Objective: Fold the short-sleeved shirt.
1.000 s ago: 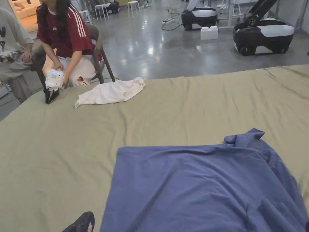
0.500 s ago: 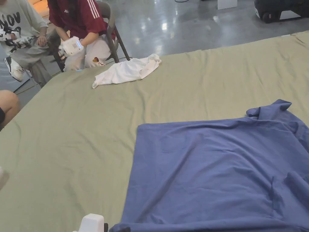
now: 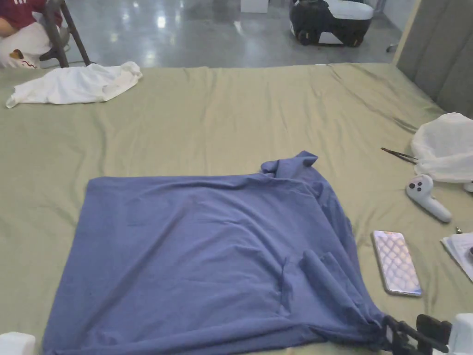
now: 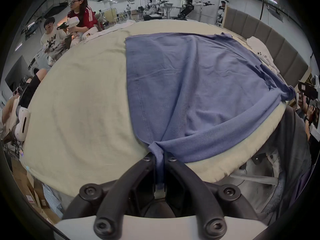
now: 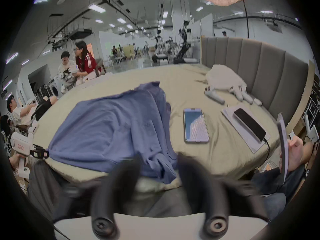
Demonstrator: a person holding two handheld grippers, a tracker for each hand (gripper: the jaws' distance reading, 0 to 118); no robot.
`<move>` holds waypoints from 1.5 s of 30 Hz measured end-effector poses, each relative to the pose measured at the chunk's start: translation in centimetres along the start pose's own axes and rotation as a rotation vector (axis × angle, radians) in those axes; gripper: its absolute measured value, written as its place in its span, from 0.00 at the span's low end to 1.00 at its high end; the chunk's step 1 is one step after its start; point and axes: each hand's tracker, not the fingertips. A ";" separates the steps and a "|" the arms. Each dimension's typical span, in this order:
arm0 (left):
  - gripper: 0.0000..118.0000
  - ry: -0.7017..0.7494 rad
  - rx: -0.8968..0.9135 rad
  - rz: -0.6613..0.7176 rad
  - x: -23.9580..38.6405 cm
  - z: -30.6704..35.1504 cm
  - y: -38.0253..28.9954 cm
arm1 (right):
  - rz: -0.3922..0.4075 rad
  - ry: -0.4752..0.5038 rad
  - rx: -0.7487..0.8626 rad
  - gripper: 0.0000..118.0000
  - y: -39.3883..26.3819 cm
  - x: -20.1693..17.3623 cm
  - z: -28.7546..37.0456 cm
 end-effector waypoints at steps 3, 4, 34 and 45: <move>0.05 0.012 0.001 -0.017 1.0 0.6 0.0 | -0.016 -0.001 -0.056 0.63 -0.4 0.8 -2.3; 0.05 0.015 0.002 -0.019 1.2 0.7 0.0 | -0.017 0.005 -0.099 0.63 -0.4 1.0 -3.3; 0.02 -0.020 0.206 0.173 -5.1 -3.3 19.7 | 0.019 0.001 -0.098 0.04 16.2 -0.7 -18.9; 0.70 0.030 0.355 0.271 -4.3 -2.3 18.5 | 0.044 -0.033 -0.051 0.44 17.6 -1.3 -20.2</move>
